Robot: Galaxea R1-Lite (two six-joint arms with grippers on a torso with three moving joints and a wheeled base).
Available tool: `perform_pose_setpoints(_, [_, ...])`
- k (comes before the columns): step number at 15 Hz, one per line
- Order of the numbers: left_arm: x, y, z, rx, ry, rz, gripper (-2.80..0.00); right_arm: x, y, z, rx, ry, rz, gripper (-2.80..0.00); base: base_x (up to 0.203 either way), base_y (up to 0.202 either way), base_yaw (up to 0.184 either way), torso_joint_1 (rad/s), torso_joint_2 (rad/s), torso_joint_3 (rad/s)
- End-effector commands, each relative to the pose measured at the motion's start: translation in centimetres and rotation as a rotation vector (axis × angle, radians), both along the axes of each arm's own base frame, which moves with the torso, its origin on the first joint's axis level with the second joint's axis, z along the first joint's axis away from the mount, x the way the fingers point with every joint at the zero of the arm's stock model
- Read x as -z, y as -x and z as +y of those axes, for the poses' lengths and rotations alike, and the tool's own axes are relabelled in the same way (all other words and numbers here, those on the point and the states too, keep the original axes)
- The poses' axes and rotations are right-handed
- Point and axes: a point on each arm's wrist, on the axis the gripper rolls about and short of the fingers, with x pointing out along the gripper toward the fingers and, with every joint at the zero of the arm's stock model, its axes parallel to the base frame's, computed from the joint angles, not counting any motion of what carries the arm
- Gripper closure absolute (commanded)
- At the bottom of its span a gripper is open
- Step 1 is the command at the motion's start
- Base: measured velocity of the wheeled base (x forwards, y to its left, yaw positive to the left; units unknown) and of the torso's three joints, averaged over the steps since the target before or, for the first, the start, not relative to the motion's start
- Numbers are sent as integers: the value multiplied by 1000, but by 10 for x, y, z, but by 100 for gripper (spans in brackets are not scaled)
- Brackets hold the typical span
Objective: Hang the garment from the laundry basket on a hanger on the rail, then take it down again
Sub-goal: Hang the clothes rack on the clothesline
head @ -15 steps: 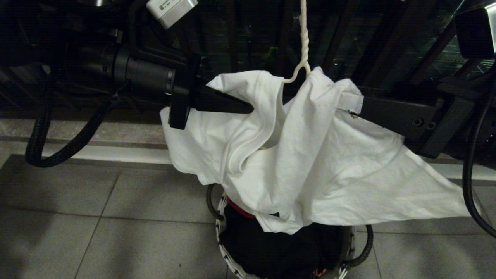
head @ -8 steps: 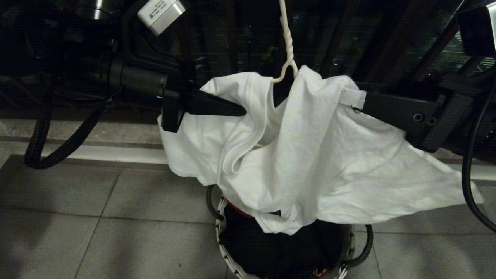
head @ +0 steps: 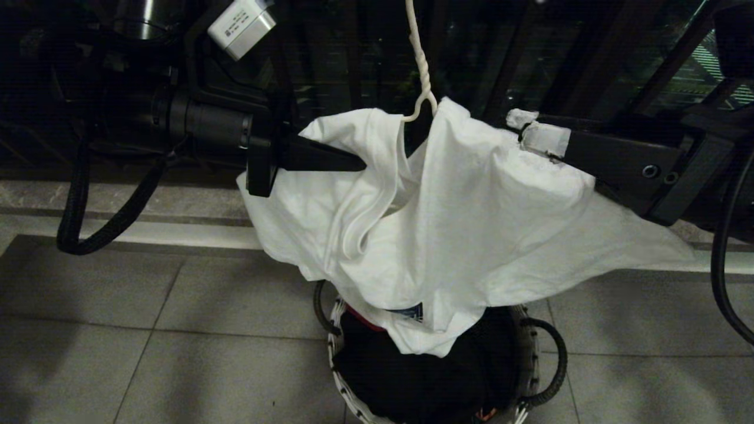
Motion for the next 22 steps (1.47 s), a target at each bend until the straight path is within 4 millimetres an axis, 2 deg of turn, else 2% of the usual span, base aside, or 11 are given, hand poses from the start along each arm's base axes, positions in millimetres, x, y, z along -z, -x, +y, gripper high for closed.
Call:
perform_pose_setpoints(1, [4, 1, 1, 4, -4, 12, 0, -2, 0, -2, 7, -4, -8, -280, 0, 0, 0, 0, 0, 0])
perform_pose_setpoints(3, [4, -1, 3, 6, 6, 5, 0, -3, -3, -8, 33, -5, -13, -280, 0, 0, 0, 0, 0, 0])
perform_pose_setpoints(4, [3, -1, 4, 5, 9, 9, 0, -3, -3, -9, 37, -6, -14, 0, 0, 0, 0, 0, 0, 0])
perform_pose_setpoints(9, [-2, 2, 7, -12, 22, 39, 0, -6, -4, -11, 46, -11, -18, 0, 0, 0, 0, 0, 0, 0])
perform_pose_setpoints(18, [0, -2, 11, -30, 22, 54, 0, -7, -4, -12, 51, -11, -18, 0, 0, 0, 0, 0, 0, 0])
perform_pose_setpoints(22, [-12, 6, 14, -58, 50, 122, 0, -7, -4, -12, 51, -11, -17, 0, 0, 0, 0, 0, 0, 0])
